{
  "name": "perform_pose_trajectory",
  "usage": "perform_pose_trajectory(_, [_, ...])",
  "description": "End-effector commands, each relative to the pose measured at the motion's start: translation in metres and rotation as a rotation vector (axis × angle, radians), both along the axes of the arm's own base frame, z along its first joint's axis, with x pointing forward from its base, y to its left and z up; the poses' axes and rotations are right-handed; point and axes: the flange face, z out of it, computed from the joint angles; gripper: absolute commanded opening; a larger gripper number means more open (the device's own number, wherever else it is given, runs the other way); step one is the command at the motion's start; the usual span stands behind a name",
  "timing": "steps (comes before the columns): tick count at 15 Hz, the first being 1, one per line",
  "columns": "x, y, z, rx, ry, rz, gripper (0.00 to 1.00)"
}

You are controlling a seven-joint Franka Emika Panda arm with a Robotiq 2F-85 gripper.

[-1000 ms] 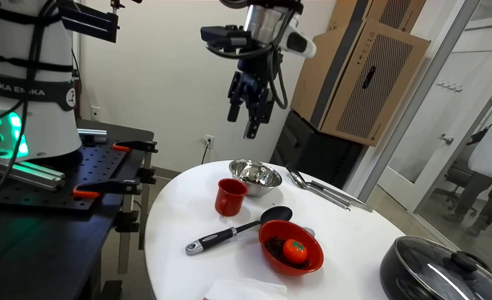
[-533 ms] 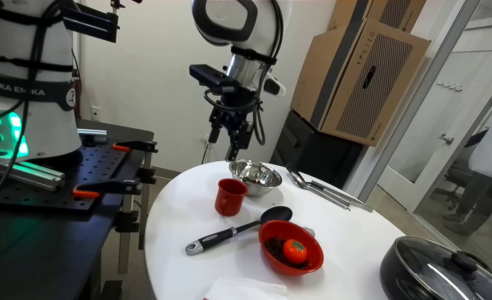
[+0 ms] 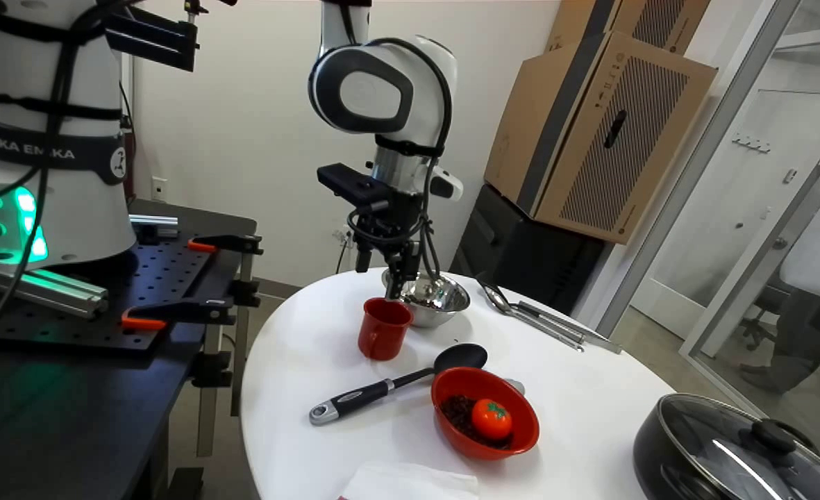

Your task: Pick up the cup from the table and slightly move it to the left.

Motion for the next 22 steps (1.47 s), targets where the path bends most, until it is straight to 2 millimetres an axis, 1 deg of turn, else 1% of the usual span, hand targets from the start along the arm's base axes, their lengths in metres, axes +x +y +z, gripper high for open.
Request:
perform_pose_trajectory(1, [0.021,0.002,-0.02,-0.022,-0.046,-0.03,1.0])
perform_pose_trajectory(4, [0.036,0.003,-0.032,-0.019,-0.065,-0.105,1.0])
perform_pose_trajectory(8, [0.046,0.009,-0.046,-0.004,-0.066,-0.189,0.99])
perform_pose_trajectory(11, [0.053,0.011,-0.058,-0.012,-0.059,-0.22,0.93])
perform_pose_trajectory(12, [0.054,0.011,-0.062,-0.015,-0.055,-0.229,0.88])
perform_pose_trajectory(13, [0.056,0.013,-0.067,-0.017,-0.05,-0.237,0.86])
perform_pose_trajectory(14, [0.057,0.015,-0.071,-0.021,-0.047,-0.24,0.71])
perform_pose_trajectory(16, [0.057,0.017,-0.078,-0.028,-0.039,-0.249,0.61])
perform_pose_trajectory(18, [0.057,0.018,-0.086,-0.035,-0.03,-0.257,0.38])
perform_pose_trajectory(19, [0.057,0.019,-0.088,-0.037,-0.026,-0.261,0.29])
perform_pose_trajectory(21, [0.057,0.02,-0.088,-0.031,-0.024,-0.267,0.16])
perform_pose_trajectory(22, [0.055,0.019,-0.085,-0.03,-0.03,-0.267,0.07])
